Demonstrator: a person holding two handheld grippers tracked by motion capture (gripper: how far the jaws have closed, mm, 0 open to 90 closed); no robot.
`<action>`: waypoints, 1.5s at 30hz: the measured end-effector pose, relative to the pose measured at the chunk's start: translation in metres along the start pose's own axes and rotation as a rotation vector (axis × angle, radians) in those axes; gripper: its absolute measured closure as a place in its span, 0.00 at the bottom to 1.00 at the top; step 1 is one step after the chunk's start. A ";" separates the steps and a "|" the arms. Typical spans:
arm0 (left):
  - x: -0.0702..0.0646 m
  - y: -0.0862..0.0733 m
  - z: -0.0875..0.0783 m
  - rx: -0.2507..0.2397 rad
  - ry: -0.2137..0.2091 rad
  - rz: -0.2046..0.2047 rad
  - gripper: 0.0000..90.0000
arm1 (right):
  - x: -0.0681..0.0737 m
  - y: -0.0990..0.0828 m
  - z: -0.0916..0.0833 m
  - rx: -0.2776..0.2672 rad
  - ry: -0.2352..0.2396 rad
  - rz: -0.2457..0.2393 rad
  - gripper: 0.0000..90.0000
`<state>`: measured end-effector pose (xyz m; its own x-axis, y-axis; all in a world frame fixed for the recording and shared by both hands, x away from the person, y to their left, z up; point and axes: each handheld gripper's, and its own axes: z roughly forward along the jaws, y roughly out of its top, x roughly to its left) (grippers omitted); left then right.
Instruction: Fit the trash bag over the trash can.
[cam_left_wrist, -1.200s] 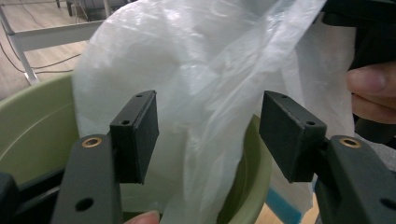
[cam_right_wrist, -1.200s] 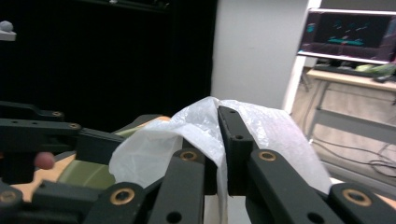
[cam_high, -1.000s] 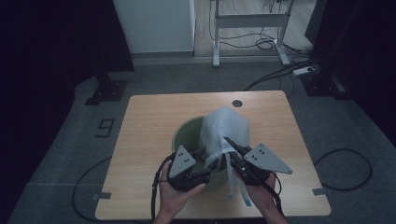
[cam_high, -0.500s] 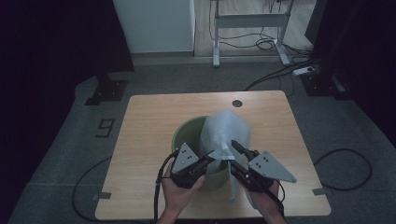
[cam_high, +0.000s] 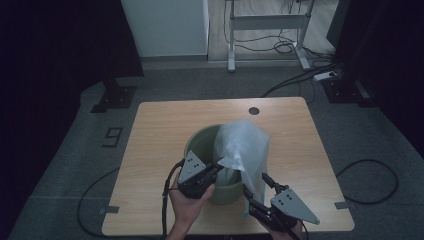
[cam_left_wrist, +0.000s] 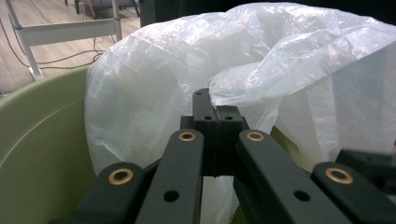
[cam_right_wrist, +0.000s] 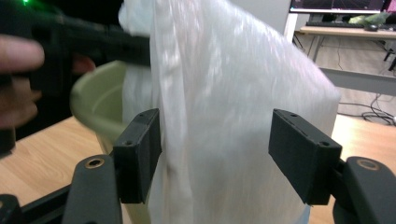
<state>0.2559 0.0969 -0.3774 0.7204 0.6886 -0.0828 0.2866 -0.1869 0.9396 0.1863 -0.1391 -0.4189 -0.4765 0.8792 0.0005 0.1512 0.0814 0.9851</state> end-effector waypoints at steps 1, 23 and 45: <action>0.000 0.000 -0.001 -0.001 0.000 0.000 0.99 | 0.000 -0.003 -0.001 0.002 -0.002 0.002 0.38; -0.002 0.001 0.000 0.008 -0.032 0.007 0.99 | -0.012 -0.039 0.017 0.083 -0.076 0.047 0.84; -0.006 0.003 0.000 0.031 -0.075 0.048 0.97 | -0.053 0.042 0.009 -0.123 -0.173 0.045 0.98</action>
<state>0.2525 0.0915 -0.3740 0.7788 0.6240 -0.0639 0.2692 -0.2406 0.9325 0.2257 -0.1782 -0.3786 -0.3146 0.9489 0.0262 0.0568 -0.0087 0.9983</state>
